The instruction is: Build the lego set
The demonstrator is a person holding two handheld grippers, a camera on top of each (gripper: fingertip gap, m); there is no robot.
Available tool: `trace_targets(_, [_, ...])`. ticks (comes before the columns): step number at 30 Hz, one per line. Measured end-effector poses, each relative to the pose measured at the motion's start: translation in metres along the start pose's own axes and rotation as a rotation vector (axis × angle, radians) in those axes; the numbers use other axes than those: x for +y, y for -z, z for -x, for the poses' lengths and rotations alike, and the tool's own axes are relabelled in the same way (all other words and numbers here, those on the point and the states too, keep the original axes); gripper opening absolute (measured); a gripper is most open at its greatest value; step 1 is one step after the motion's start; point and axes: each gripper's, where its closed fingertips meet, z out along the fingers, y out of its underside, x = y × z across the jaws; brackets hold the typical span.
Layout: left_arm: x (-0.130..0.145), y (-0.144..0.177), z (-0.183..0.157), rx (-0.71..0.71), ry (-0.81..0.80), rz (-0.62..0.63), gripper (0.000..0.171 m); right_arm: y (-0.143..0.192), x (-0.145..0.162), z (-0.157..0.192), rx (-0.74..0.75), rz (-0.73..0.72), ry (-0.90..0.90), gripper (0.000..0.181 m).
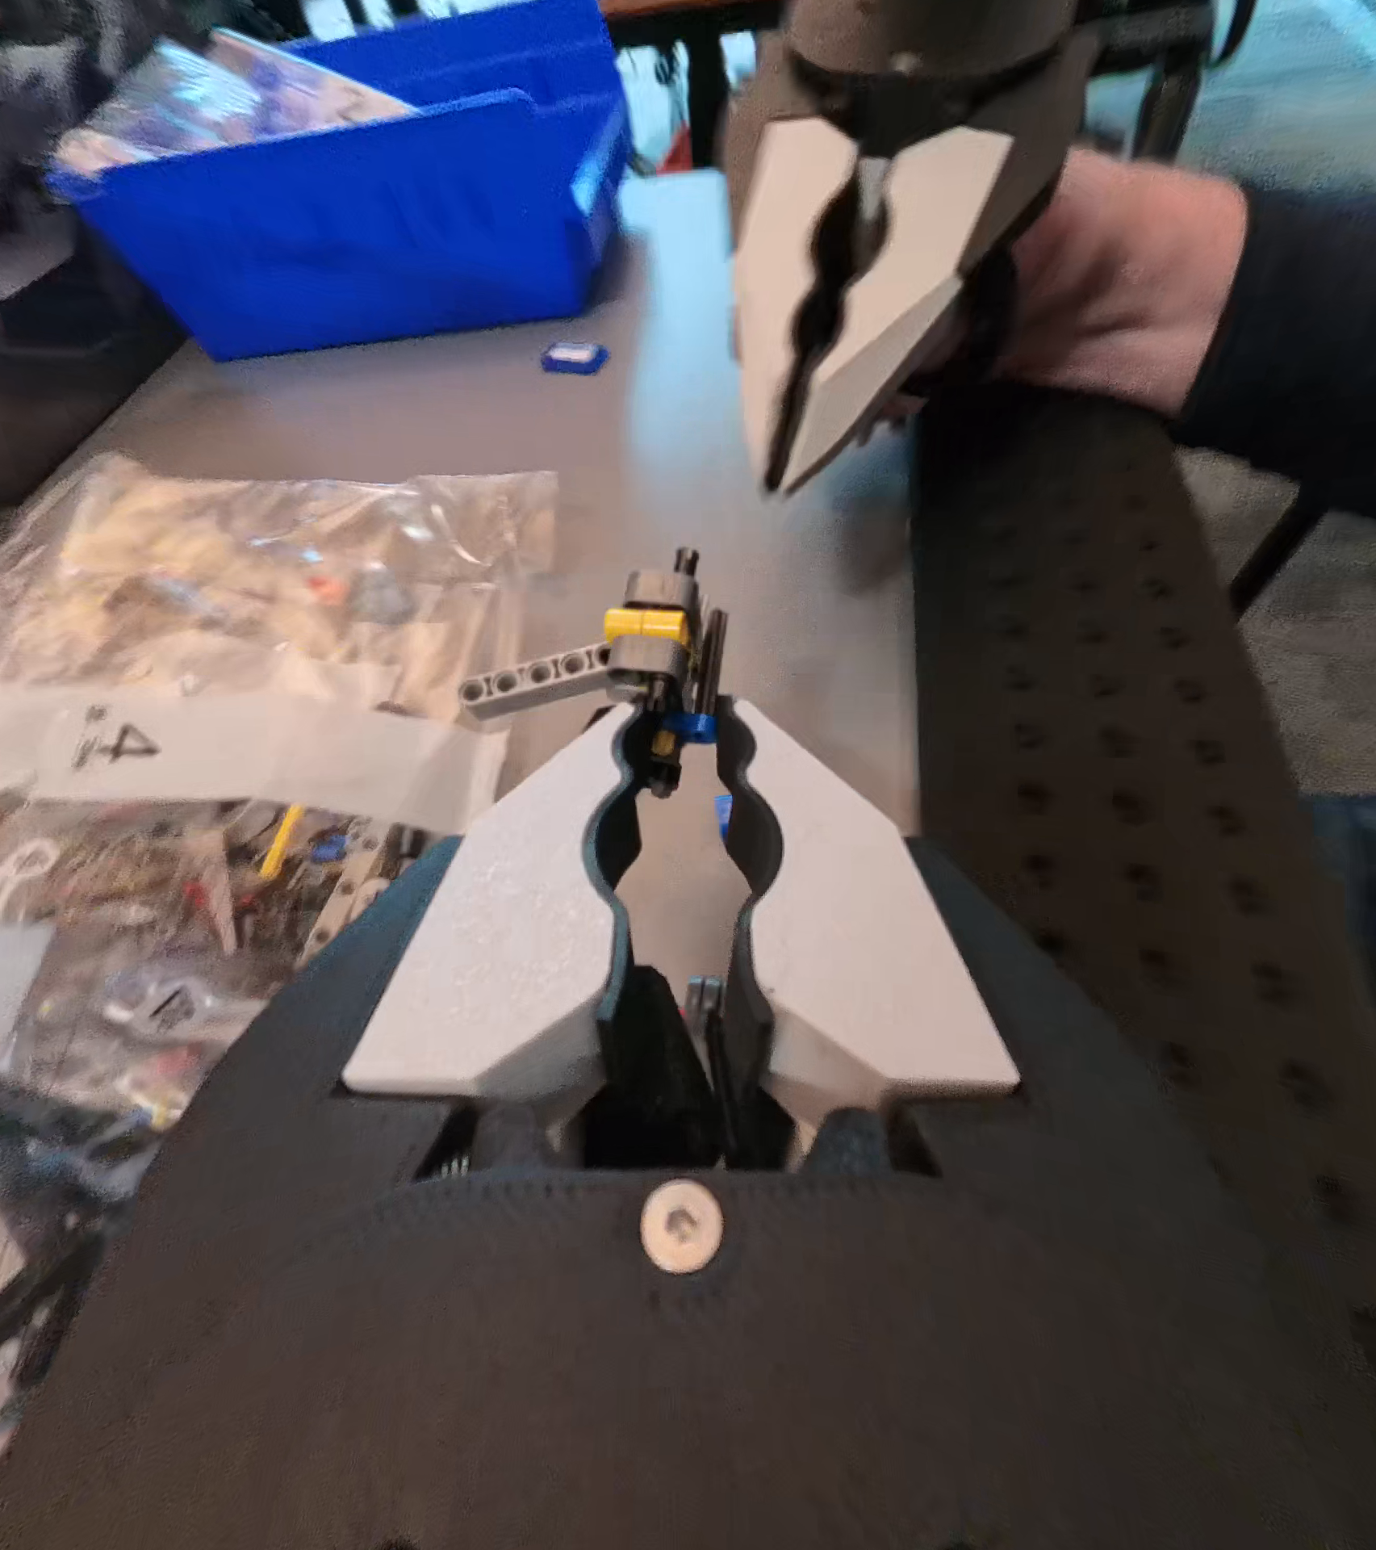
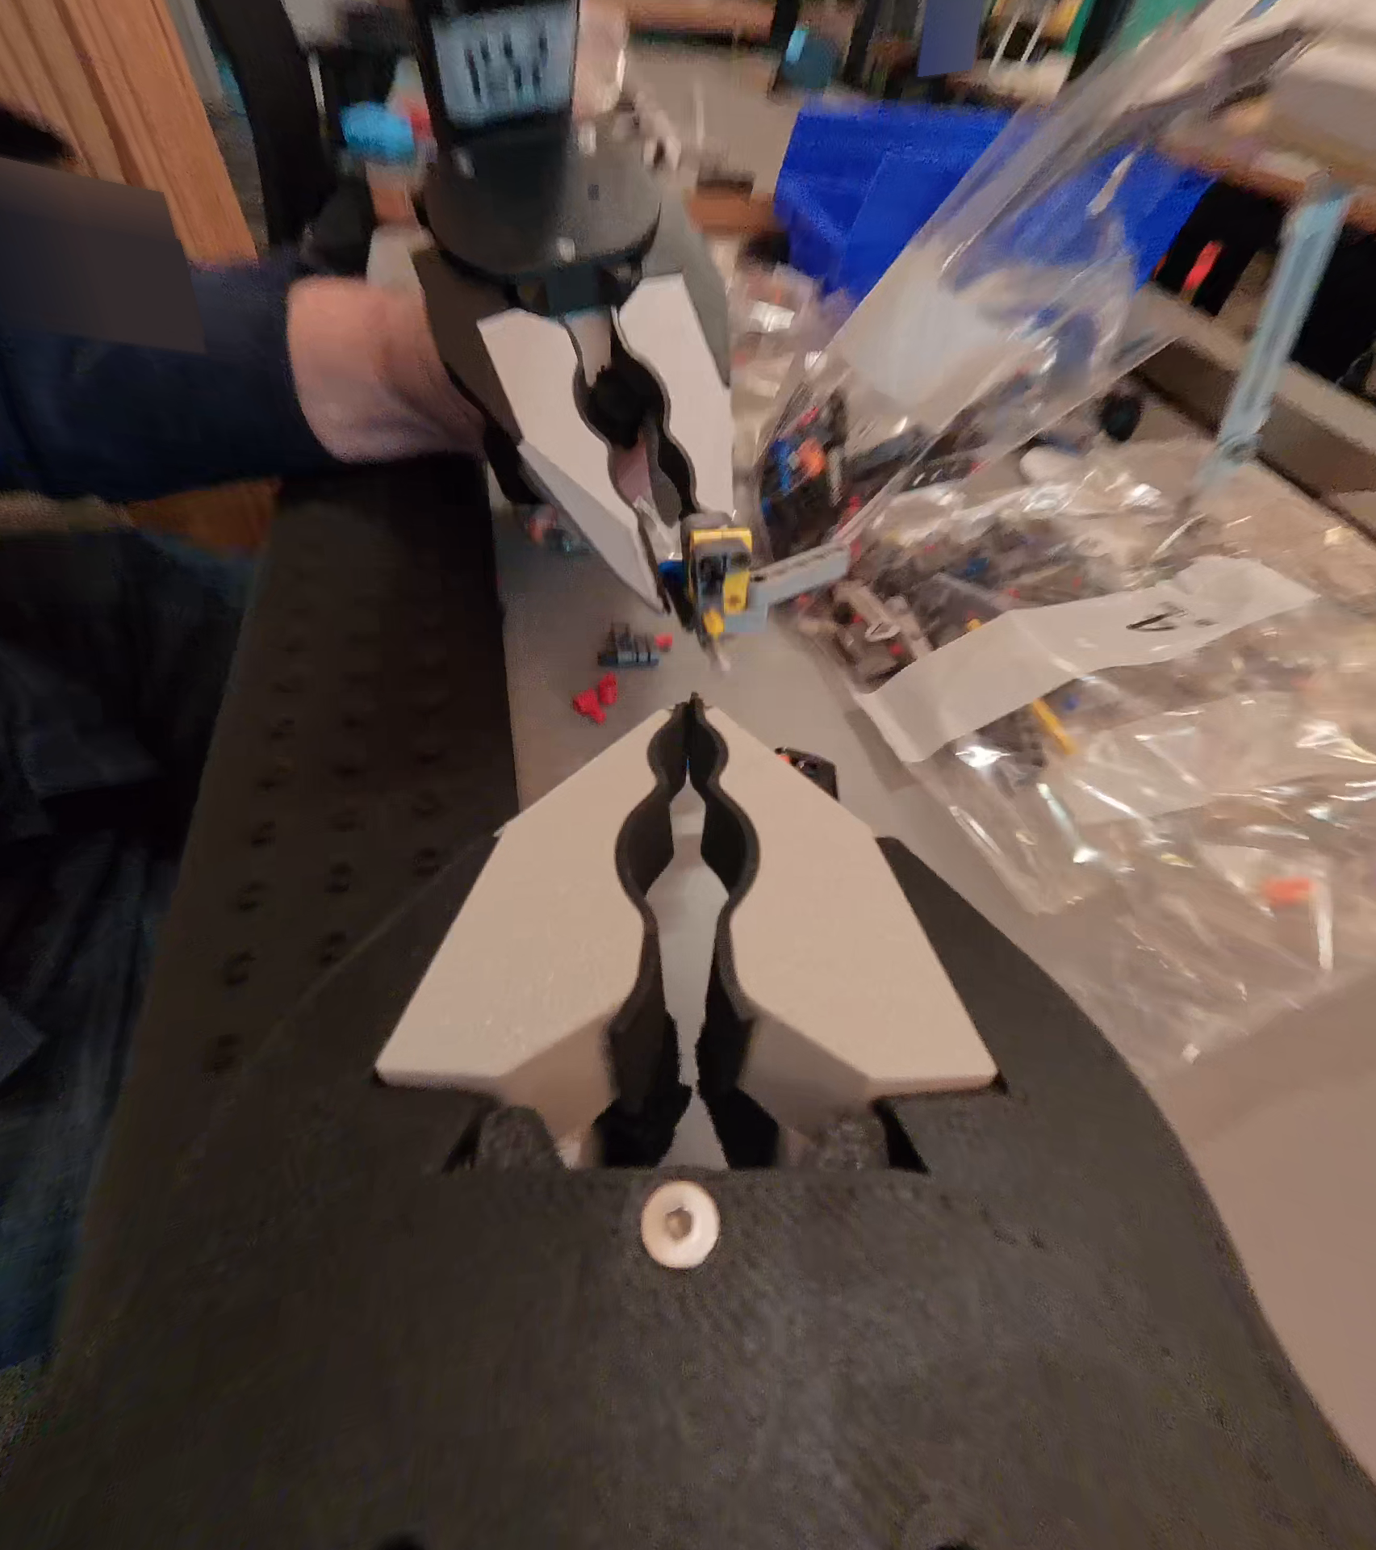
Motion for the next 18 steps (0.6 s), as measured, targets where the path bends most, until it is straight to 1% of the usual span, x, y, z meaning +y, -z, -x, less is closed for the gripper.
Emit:
trace_targets(1, [-0.011,0.011,0.003,0.027,0.059,-0.085,0.015,0.012,-0.008,-0.001,-0.003,-0.063,-0.015,0.000])
trace_targets(2, [-0.023,0.017,0.002,0.047,0.078,-0.151,0.015,0.017,-0.008,-0.005,0.013,-0.077,-0.024,0.000])
trace_targets(4, [-0.013,0.003,-0.003,0.035,0.032,-0.066,0.015,0.011,-0.003,-0.007,0.027,-0.046,-0.028,0.000])
trace_targets(7, [-0.011,-0.010,-0.013,0.078,0.041,-0.033,0.015,-0.001,-0.001,-0.005,0.070,-0.008,0.033,0.000])
trace_targets(8, [-0.008,-0.012,-0.013,0.088,0.064,-0.020,0.015,-0.004,-0.005,-0.002,0.076,-0.018,0.067,0.004])
trace_targets(9, [-0.007,-0.013,-0.013,0.091,0.072,-0.014,0.015,-0.007,-0.008,0.002,0.081,-0.024,0.105,0.006])
trace_targets(10, [-0.008,-0.014,-0.013,0.090,0.078,-0.018,0.015,-0.011,-0.006,0.004,0.092,0.002,0.140,0.007])
trace_targets(12, [-0.006,-0.017,-0.014,0.102,0.106,-0.008,0.015,-0.019,0.008,0.001,0.121,0.101,0.172,0.011])
trace_targets(13, [-0.004,-0.018,-0.014,0.098,0.108,0.004,0.016,-0.021,0.009,0.002,0.126,0.114,0.198,0.013])
trace_targets(18, [-0.008,-0.018,-0.013,0.135,0.181,-0.024,0.015,-0.020,0.006,-0.001,0.178,0.114,0.246,0.013])
